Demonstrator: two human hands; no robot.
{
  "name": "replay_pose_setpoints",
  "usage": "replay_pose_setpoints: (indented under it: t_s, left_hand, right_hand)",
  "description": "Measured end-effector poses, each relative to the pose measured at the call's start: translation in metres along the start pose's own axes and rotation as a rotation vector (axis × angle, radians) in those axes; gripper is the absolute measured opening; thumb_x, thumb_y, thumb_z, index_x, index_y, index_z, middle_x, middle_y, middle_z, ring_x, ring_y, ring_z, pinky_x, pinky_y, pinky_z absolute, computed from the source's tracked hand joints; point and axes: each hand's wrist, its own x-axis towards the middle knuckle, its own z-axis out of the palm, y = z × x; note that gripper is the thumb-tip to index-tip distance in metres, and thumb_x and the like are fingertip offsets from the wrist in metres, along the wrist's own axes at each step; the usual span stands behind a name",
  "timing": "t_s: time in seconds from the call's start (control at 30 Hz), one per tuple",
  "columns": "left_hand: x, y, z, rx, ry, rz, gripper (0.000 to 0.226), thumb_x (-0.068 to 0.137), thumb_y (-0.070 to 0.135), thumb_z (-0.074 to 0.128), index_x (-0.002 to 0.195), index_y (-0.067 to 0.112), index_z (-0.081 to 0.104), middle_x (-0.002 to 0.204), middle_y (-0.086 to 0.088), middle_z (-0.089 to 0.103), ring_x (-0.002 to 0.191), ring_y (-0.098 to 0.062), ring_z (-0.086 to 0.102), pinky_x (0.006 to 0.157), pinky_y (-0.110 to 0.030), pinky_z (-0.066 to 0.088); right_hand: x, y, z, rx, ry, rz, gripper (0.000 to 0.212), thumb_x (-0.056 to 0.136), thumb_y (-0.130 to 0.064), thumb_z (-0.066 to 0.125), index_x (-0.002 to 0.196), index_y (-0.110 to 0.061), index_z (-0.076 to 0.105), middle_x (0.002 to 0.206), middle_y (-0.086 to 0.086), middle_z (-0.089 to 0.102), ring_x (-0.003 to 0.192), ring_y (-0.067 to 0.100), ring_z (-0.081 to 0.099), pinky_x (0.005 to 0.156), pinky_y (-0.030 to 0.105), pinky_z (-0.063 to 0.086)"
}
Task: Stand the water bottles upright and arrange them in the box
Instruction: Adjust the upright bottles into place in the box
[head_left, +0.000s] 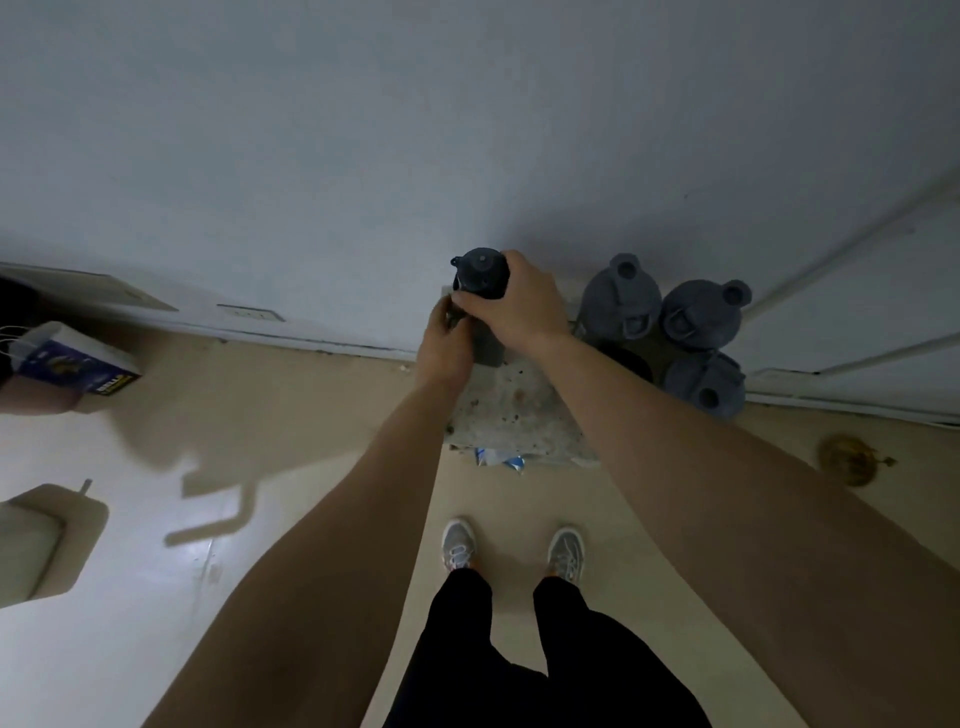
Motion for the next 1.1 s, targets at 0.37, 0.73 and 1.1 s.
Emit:
replay_pose_setpoints:
  t_s: [0.37,0.73,1.1]
  left_hand:
    - [-0.009,0.006,0.046,-0.089,-0.123,0.0,0.07,0.08,0.014,0.055,0.148,0.018,0.037,0.127,-0.004,0.058,0.109,-0.021,0.06,0.093,-0.039,0.052]
    - [-0.008,0.011,0.052,0.013,-0.129,0.008,0.063,0.09,0.008,0.053,0.149,0.018,0.033,0.124,0.0,0.054,0.1,-0.018,0.057,0.083,-0.032,0.05]
    - [-0.012,0.016,0.053,0.119,-0.189,0.003,0.073,0.091,0.017,0.059,0.154,0.019,0.022,0.146,-0.012,0.049,0.121,-0.029,0.054,0.096,-0.037,0.046]
  right_hand:
    - [0.007,0.022,-0.054,-0.088,0.021,-0.031,0.055,0.075,-0.029,0.082,0.122,-0.01,0.059,0.121,0.006,0.064,0.102,0.018,0.059,0.08,0.02,0.041]
    - [0.003,0.027,-0.059,-0.055,0.038,-0.013,0.056,0.079,-0.026,0.08,0.127,-0.009,0.055,0.125,0.008,0.062,0.108,0.023,0.059,0.084,0.023,0.043]
    - [-0.005,0.026,-0.067,-0.115,0.002,-0.007,0.076,0.081,-0.029,0.08,0.143,-0.007,0.043,0.14,0.012,0.055,0.126,0.031,0.053,0.102,0.034,0.043]
